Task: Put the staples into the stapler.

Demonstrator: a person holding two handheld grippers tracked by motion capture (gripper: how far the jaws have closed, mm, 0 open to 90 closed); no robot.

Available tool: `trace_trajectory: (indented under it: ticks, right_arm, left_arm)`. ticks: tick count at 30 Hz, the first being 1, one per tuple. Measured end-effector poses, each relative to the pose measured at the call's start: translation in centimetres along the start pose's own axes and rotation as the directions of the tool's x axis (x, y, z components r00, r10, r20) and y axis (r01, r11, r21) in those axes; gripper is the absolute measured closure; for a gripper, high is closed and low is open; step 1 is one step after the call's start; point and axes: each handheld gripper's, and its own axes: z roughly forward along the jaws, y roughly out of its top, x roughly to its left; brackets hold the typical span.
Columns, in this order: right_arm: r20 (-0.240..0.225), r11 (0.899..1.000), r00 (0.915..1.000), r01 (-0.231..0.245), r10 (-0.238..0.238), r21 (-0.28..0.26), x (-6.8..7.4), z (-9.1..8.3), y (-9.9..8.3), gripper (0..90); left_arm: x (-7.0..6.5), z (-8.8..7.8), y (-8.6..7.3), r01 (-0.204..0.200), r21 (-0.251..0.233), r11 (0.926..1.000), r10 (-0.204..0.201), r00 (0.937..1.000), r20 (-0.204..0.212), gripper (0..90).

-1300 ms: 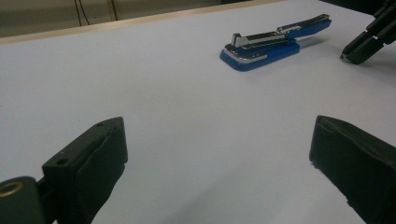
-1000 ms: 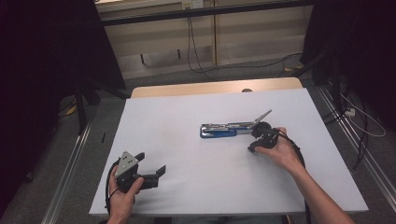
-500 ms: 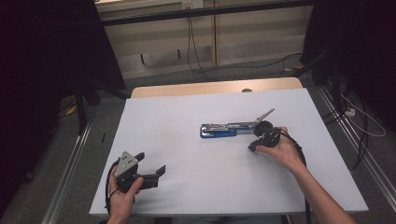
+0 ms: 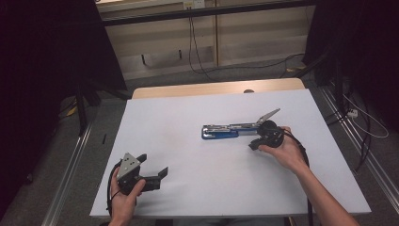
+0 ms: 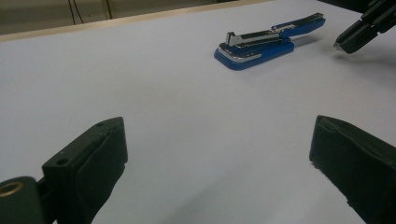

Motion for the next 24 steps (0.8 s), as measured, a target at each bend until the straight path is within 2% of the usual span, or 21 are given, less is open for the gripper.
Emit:
trace_trajectory:
  ticks: [14, 24]
  right_arm:
    - [-0.011, 0.996, 0.9999, 0.011, -0.012, -0.094, -0.1, -1.0, 0.0, 79.2]
    - [-0.003, 0.99, 0.9983, 0.057, -0.058, -0.132, 0.3, -1.0, 1.3, 79.2]
  left_arm:
    - [0.2, 0.2, 0.1, 0.0, -0.001, 1.0, 0.0, 1.0, 0.005, 4.5]
    - [0.2, 0.2, 0.1, 0.0, -0.001, 1.0, 0.0, 1.0, 0.0, 4.5]
